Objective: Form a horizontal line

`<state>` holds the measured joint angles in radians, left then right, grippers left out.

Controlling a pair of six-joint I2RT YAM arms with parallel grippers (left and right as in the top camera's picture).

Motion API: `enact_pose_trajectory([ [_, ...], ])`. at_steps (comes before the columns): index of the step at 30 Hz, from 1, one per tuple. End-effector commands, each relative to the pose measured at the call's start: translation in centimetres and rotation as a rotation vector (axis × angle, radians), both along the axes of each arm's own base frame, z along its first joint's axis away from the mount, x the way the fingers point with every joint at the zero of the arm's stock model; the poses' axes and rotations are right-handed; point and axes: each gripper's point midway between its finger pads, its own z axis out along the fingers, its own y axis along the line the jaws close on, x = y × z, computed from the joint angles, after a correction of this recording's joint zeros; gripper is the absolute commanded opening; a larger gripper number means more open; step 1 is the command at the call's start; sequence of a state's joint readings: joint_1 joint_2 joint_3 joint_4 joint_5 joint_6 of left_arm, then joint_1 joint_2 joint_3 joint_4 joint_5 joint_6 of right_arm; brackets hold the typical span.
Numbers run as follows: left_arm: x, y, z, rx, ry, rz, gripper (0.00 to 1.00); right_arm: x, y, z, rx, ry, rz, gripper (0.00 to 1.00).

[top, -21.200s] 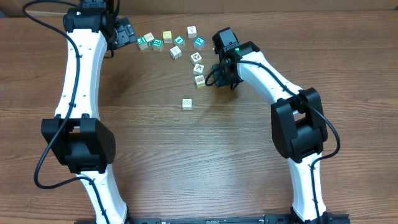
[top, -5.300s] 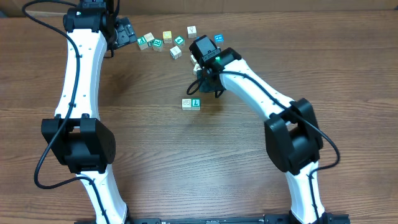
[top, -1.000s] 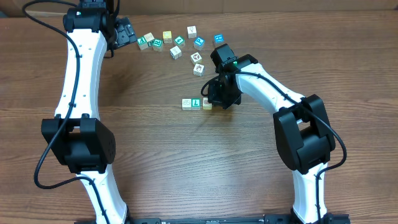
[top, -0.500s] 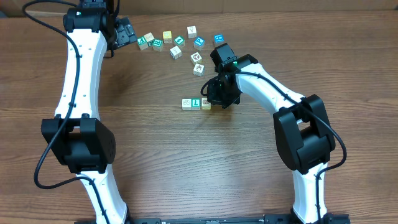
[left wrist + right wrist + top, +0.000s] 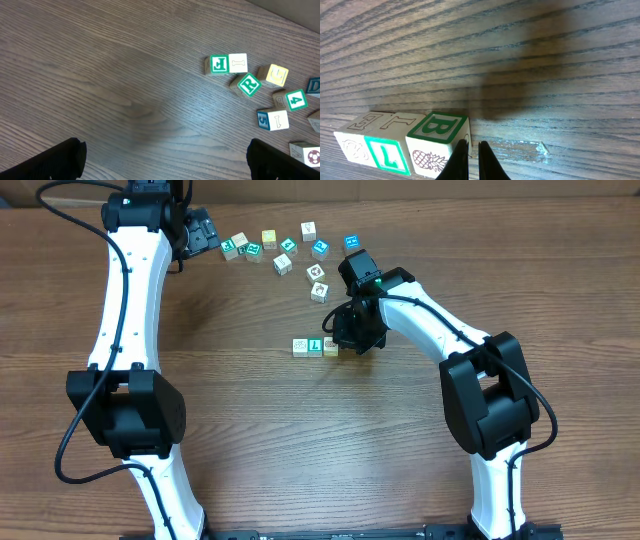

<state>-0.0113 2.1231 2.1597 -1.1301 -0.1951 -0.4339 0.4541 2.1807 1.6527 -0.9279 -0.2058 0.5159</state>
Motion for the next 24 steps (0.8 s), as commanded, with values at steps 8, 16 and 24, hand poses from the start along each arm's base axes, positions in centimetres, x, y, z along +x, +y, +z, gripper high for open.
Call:
enact_pose_trajectory([
  [8,0.18,0.06,0.69,0.007,-0.017,-0.008,1.00,-0.41,0.80,1.01,0.015,-0.016,0.011,0.05],
  [16,0.19,0.06,0.70,0.007,-0.017,-0.008,1.00,-0.31,0.64,0.97,0.005,-0.021,0.010,0.05],
  [24,0.18,0.06,0.69,0.007,-0.017,-0.008,1.00,-0.11,0.45,0.93,-0.009,-0.038,0.033,0.05],
])
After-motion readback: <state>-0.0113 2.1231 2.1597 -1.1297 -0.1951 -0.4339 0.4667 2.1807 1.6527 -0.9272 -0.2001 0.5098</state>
